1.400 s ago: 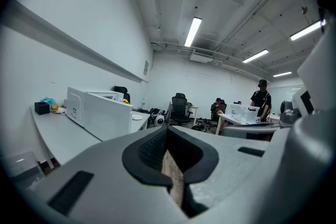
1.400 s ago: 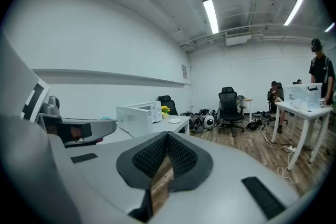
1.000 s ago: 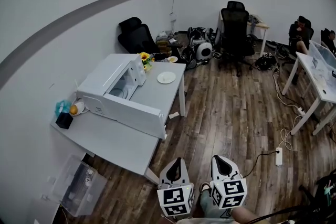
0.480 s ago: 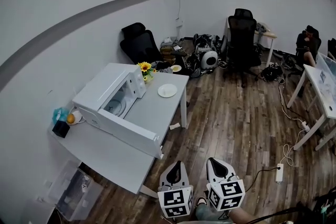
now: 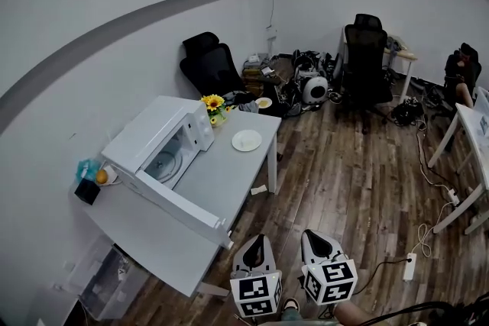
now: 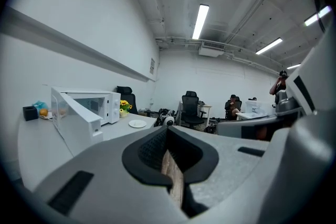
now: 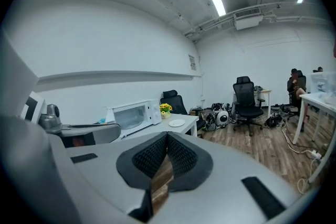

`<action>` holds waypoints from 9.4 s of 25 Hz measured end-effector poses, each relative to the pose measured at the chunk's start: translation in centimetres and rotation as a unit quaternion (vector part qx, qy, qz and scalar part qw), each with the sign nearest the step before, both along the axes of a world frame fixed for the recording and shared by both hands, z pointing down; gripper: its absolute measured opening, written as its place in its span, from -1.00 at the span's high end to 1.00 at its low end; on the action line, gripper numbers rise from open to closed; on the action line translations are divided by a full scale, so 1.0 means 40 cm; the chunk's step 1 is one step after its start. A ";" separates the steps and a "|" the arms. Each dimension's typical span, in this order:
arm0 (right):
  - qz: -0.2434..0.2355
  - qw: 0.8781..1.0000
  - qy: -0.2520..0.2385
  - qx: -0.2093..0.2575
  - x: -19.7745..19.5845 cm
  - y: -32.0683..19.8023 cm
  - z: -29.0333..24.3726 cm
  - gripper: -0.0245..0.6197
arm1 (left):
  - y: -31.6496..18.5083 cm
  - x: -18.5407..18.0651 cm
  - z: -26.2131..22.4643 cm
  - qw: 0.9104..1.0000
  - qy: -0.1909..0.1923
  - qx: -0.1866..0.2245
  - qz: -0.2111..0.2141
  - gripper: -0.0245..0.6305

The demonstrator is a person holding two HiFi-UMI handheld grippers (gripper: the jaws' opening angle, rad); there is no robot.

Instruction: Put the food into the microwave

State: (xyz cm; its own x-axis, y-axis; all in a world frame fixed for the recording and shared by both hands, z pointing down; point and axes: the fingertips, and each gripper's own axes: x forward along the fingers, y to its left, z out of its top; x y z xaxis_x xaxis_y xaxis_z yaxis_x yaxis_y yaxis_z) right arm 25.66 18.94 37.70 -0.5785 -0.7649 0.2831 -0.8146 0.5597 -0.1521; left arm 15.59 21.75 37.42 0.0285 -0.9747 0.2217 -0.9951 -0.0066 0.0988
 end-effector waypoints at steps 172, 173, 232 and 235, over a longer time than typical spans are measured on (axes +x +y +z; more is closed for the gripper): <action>-0.310 0.928 0.105 -0.179 -0.707 -1.456 0.474 0.61 | -1.194 -0.646 0.484 0.902 0.208 -0.176 -0.335 0.57; -0.308 0.928 0.110 -0.179 -0.708 -1.461 0.486 0.61 | -1.194 -0.651 0.499 0.900 0.211 -0.179 -0.336 0.57; -0.340 0.902 0.147 -0.223 -0.783 -1.360 0.532 0.74 | -1.107 -0.668 0.565 0.851 0.306 -0.209 -0.372 0.73; -0.349 0.900 0.145 -0.219 -0.795 -1.330 0.512 0.74 | -1.073 -0.673 0.544 0.849 0.306 -0.203 -0.381 0.73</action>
